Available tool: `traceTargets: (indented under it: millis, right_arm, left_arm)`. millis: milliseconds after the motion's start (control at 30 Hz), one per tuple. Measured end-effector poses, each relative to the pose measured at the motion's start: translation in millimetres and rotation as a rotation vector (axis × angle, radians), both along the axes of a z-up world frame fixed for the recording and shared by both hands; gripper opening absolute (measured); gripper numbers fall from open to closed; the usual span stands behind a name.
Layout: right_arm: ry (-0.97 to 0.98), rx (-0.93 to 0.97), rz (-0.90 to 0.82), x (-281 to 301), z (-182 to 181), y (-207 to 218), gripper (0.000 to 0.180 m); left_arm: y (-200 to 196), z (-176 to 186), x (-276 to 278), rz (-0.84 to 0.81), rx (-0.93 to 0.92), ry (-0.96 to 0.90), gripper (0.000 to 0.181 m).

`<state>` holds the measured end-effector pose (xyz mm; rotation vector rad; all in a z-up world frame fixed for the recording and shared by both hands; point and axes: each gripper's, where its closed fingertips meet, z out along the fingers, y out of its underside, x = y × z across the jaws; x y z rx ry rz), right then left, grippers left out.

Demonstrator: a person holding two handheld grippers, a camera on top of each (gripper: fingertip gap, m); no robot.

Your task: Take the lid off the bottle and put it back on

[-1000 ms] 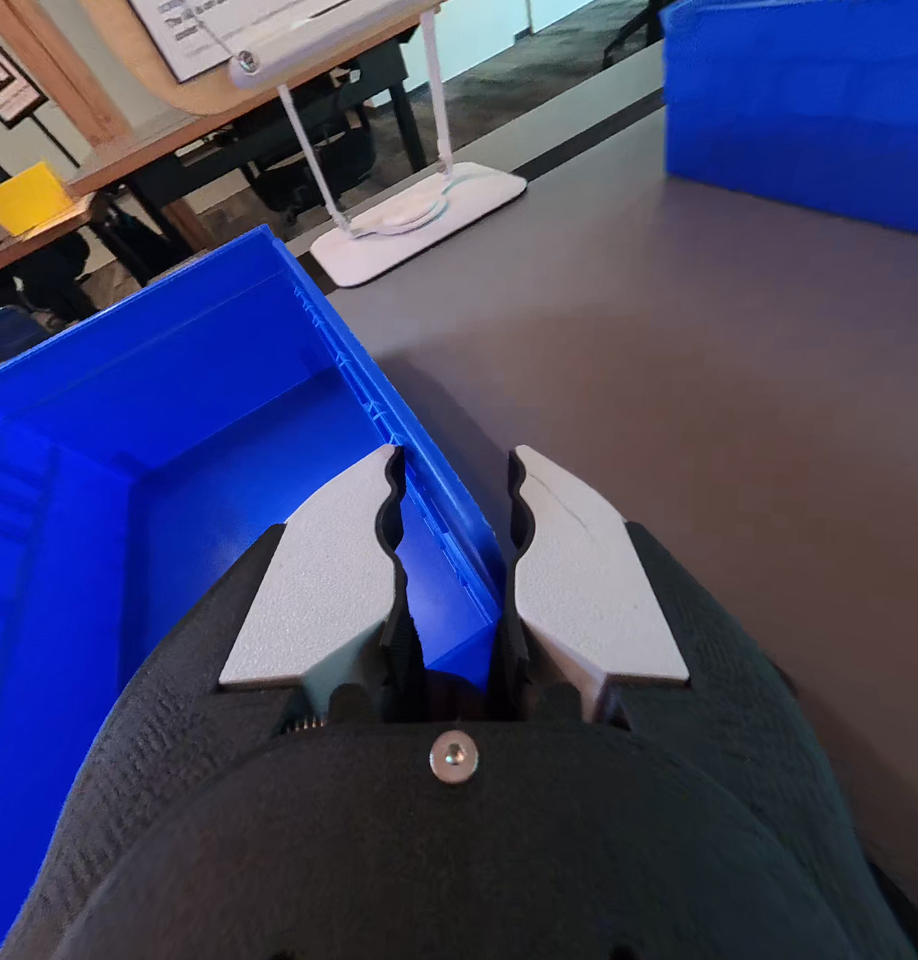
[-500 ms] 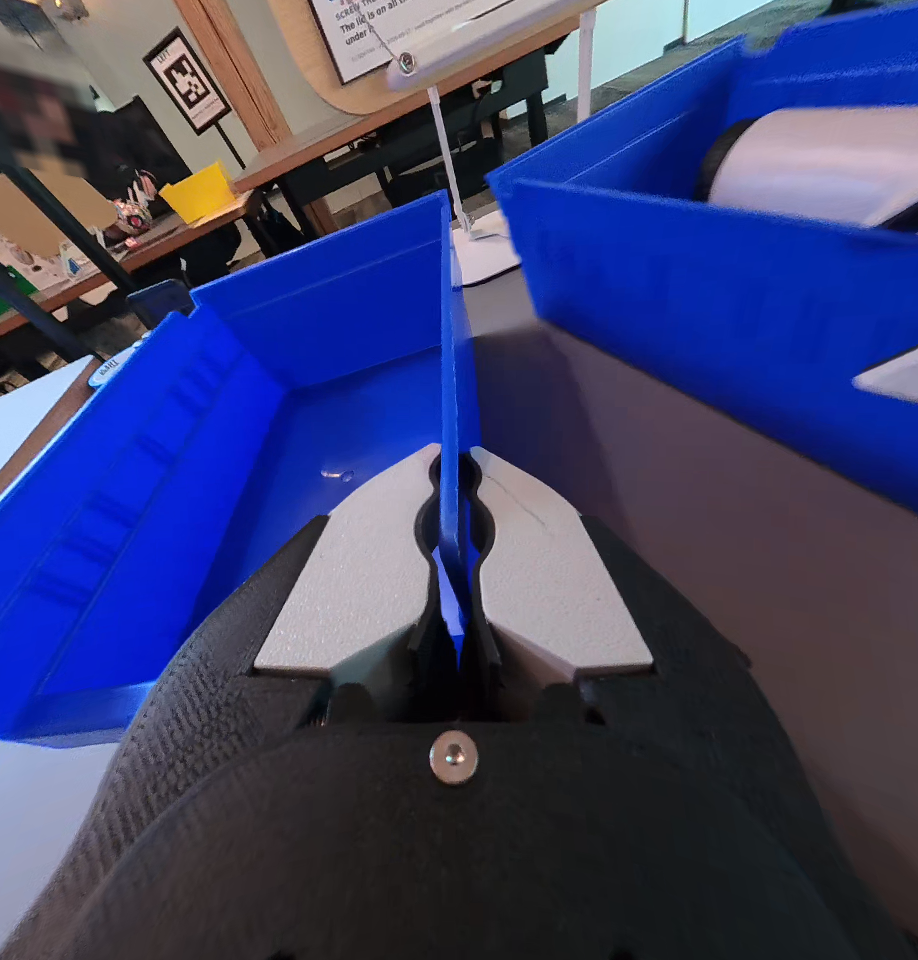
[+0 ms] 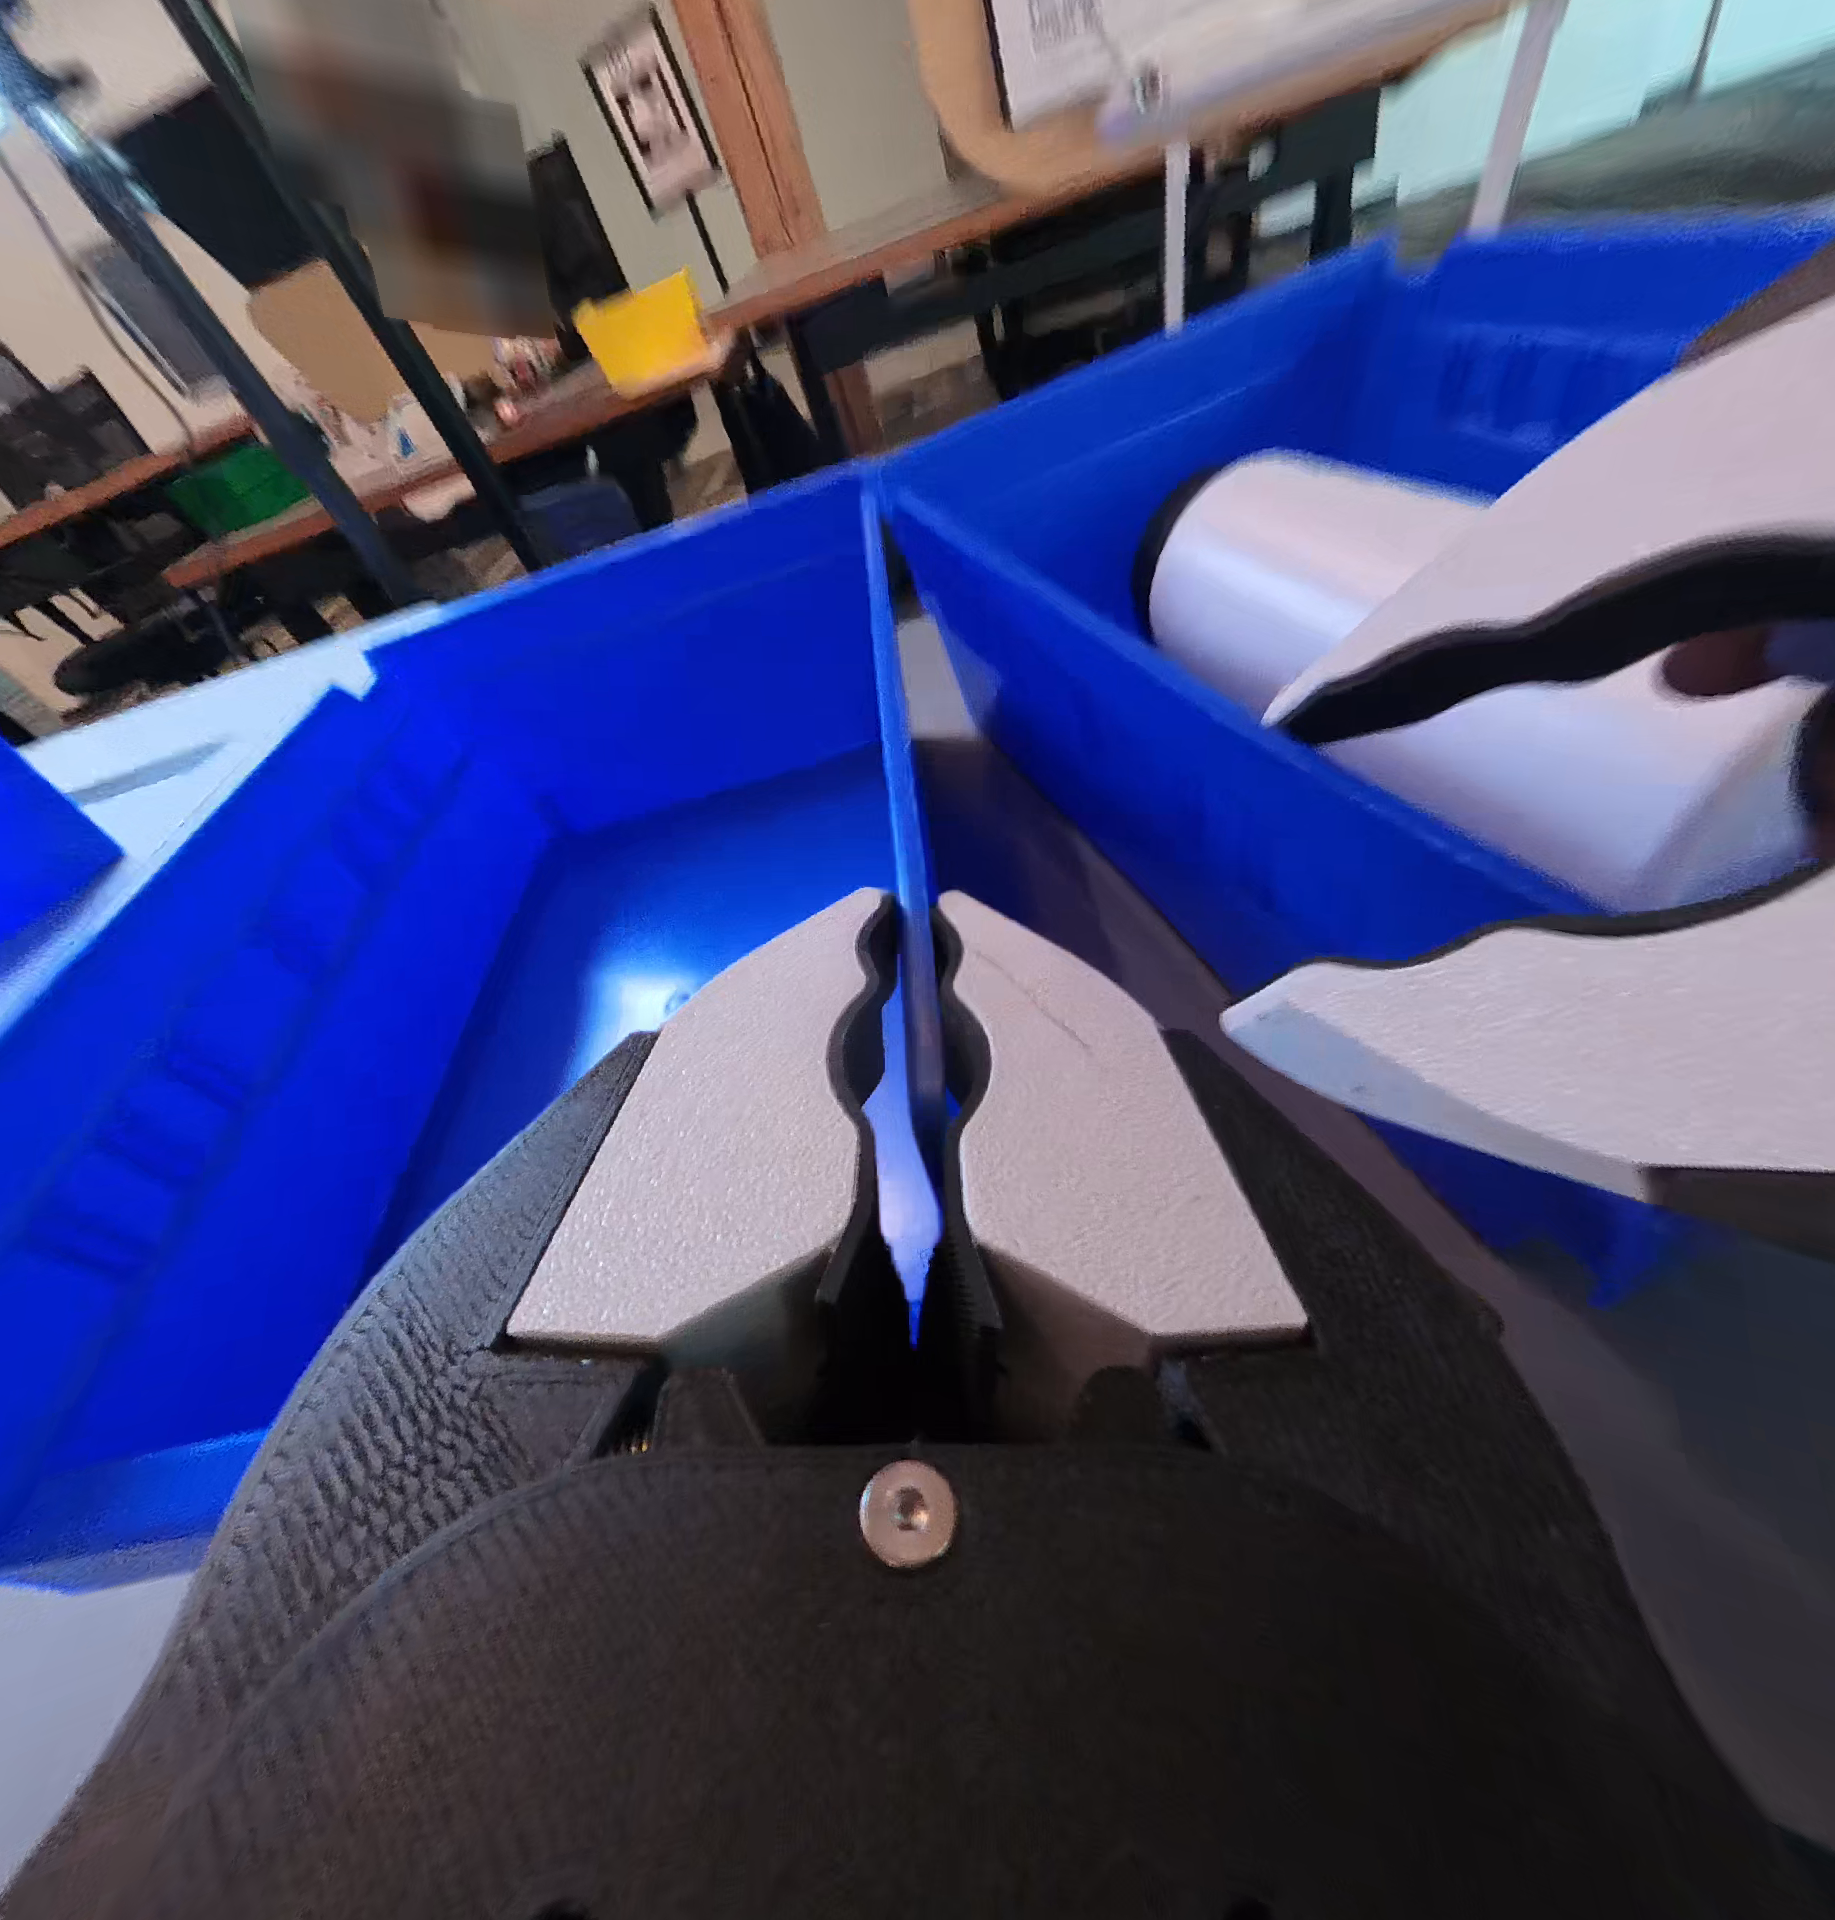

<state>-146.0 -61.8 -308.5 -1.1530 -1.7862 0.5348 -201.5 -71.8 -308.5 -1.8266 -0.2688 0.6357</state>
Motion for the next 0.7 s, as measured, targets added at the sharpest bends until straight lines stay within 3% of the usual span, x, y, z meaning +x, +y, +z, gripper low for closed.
traceTargets:
  millis: [267,433,600,700]
  right_arm:
    - [0.053,-0.063,0.079,-43.9,2.1,-17.7,0.044]
    - [0.057,-0.107,0.101,-50.8,4.1,-21.6,0.047]
    - [0.357,-0.196,0.158,-30.4,62.3,-55.5,0.056]
    - [0.242,-0.256,0.151,-29.9,39.5,-81.0,0.051]
  left_arm:
    - [-37.2,53.6,-17.7,0.040,0.358,0.011,0.026]
    - [-112.7,93.0,-68.6,0.201,0.469,0.163,0.035]
    - [-185.2,59.5,-143.2,0.346,0.422,0.004,0.072]
    - [-190.1,24.2,-163.6,0.287,0.385,-0.109,0.080]
